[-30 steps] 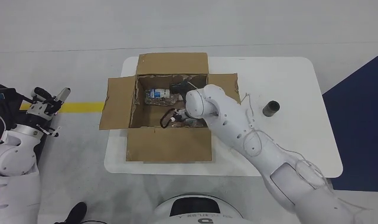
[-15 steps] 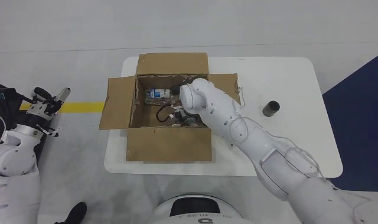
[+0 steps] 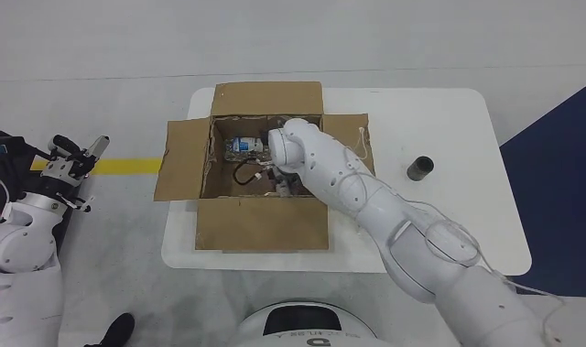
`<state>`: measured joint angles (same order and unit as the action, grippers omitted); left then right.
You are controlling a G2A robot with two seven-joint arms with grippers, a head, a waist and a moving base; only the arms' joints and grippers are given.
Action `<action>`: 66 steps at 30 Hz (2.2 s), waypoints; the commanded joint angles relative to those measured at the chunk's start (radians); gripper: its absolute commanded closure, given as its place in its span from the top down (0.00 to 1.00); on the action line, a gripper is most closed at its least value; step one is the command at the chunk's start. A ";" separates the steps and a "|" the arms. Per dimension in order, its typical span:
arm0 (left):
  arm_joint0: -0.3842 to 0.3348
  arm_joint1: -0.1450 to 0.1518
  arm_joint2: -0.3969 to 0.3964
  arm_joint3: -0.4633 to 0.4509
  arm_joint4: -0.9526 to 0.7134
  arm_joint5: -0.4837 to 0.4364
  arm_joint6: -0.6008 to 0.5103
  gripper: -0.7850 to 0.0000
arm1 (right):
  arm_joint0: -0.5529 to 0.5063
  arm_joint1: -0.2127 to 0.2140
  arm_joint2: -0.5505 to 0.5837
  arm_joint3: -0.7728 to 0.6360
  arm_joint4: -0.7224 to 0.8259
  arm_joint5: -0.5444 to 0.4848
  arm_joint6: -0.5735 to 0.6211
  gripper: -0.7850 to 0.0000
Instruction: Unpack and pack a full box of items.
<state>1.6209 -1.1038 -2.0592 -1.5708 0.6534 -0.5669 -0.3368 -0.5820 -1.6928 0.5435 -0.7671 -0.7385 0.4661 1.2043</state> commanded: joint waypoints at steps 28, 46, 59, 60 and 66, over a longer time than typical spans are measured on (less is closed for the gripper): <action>0.000 0.000 0.000 0.000 0.000 0.000 0.000 1.00 | -1.103 0.226 0.463 -1.128 -0.298 0.012 -1.618 0.00; 0.000 0.000 0.000 0.000 0.000 0.000 0.000 1.00 | -1.407 0.192 0.672 -1.110 0.210 -0.029 -2.245 0.00; 0.000 0.000 0.000 0.000 0.000 0.000 0.000 1.00 | -1.194 0.139 0.789 -1.019 0.341 0.420 -2.139 0.00; 0.000 0.000 0.000 0.000 0.000 0.000 0.000 1.00 | -1.187 0.131 0.798 -1.009 0.330 0.429 -2.130 0.00; 0.000 0.000 0.000 0.000 0.000 0.000 0.000 1.00 | -1.101 0.089 0.825 -0.909 0.253 0.534 -2.025 0.00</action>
<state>1.6209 -1.1038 -2.0592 -1.5708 0.6534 -0.5669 -0.3368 -1.7035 -1.5986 1.3671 -1.7001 -0.4723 0.9782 -0.8420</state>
